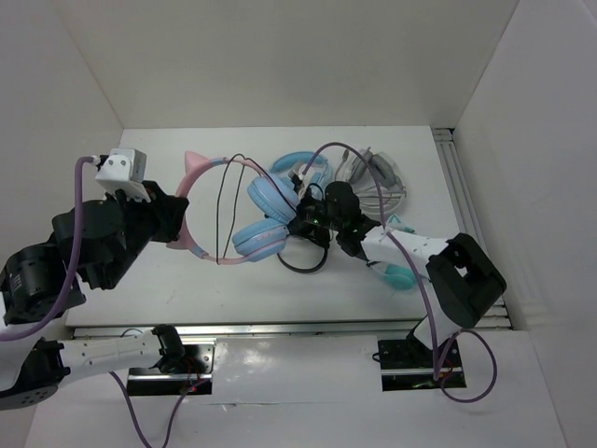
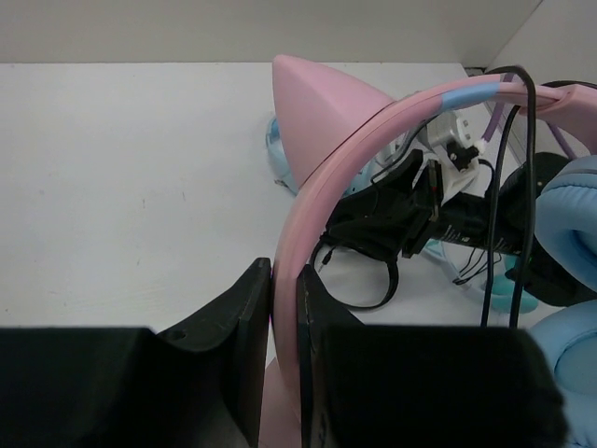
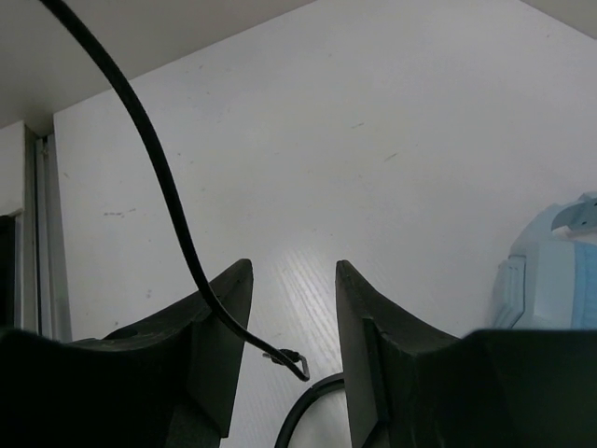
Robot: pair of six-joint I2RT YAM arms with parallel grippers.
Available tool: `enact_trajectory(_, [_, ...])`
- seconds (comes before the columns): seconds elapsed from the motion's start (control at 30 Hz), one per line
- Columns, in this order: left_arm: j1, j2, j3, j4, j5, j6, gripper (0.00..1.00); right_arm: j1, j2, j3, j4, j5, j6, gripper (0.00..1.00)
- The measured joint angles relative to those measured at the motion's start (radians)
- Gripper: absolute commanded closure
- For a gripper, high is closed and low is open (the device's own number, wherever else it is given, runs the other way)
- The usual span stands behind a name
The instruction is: Wrap the headphones
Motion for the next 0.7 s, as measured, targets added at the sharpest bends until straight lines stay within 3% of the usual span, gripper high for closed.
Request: enact_trajectory(0.7, [0.0,-0.003,0.01,0.014,-0.022,-0.048,1.0,0.024,0.166,-0.024,0.166,-0.033,0.092,0.5])
